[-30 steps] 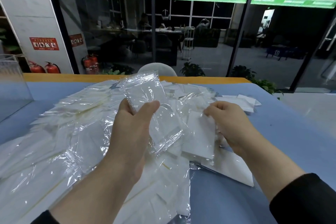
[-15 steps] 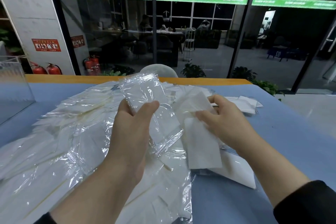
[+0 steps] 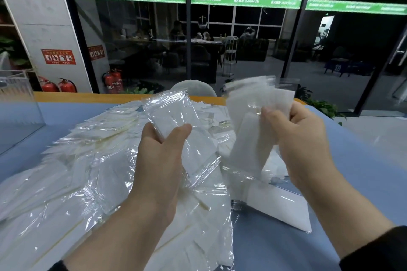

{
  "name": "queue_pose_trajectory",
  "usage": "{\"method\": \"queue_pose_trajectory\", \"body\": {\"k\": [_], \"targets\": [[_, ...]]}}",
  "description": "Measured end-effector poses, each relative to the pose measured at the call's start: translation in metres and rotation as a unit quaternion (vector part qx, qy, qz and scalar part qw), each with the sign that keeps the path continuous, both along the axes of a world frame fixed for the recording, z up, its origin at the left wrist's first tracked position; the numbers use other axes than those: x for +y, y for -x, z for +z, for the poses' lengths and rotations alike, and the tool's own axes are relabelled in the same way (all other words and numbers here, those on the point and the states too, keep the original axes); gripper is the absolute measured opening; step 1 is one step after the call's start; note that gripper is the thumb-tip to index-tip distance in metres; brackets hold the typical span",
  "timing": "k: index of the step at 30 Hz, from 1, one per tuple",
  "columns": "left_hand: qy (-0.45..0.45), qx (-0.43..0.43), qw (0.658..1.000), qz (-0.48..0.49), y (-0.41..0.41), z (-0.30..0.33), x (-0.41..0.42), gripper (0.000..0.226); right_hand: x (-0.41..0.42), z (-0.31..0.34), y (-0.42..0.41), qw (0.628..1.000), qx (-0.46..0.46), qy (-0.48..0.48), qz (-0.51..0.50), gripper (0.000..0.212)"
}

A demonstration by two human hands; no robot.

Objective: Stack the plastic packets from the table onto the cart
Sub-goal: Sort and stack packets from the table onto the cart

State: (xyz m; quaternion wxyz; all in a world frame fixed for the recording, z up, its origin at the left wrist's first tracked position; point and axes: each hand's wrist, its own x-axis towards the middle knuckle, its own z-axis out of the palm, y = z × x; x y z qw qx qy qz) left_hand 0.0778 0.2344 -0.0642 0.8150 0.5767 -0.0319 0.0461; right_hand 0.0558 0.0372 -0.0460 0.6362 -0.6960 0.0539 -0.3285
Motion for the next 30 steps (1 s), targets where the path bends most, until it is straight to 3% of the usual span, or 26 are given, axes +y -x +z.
{"method": "queue_pose_trajectory", "body": {"k": [7, 11, 18, 20, 22, 23, 25, 26, 28, 30], "targets": [[-0.040, 0.020, 0.999, 0.022, -0.002, -0.005, -0.002, 0.019, 0.010, -0.001, 0.002, 0.997, 0.010, -0.039, 0.063, 0.015], [-0.066, 0.035, 0.997, -0.005, 0.004, -0.004, -0.008, 0.039, 0.027, -0.013, 0.000, 0.992, 0.071, 0.058, 0.085, 0.022], [0.037, 0.070, 0.988, -0.131, 0.015, -0.003, -0.014, 0.032, 0.048, -0.019, -0.003, 0.964, 0.059, 0.244, 0.083, 0.041], [0.036, 0.080, 0.988, -0.123, 0.015, -0.003, -0.012, 0.027, 0.050, -0.020, -0.001, 0.955, 0.058, 0.279, 0.079, 0.033], [0.041, 0.091, 0.990, -0.097, 0.013, -0.002, -0.009, 0.029, 0.050, -0.018, 0.001, 0.962, 0.072, 0.249, 0.080, 0.011], [0.048, 0.091, 0.991, -0.085, 0.012, -0.001, -0.007, 0.030, 0.048, -0.017, 0.003, 0.966, 0.096, 0.222, 0.095, 0.016], [0.071, 0.080, 0.992, -0.060, 0.010, 0.002, -0.003, 0.030, 0.043, -0.016, 0.007, 0.963, 0.141, 0.180, 0.141, 0.068], [0.081, 0.074, 0.993, -0.049, 0.009, 0.003, -0.002, 0.030, 0.042, -0.016, 0.009, 0.956, 0.162, 0.183, 0.161, 0.082], [0.101, 0.065, 0.992, -0.037, 0.007, 0.005, -0.001, 0.028, 0.045, -0.019, 0.010, 0.942, 0.180, 0.204, 0.198, 0.090], [0.125, 0.057, 0.990, -0.039, 0.007, 0.007, -0.002, 0.027, 0.049, -0.023, 0.007, 0.949, 0.160, 0.192, 0.194, 0.081]]}}
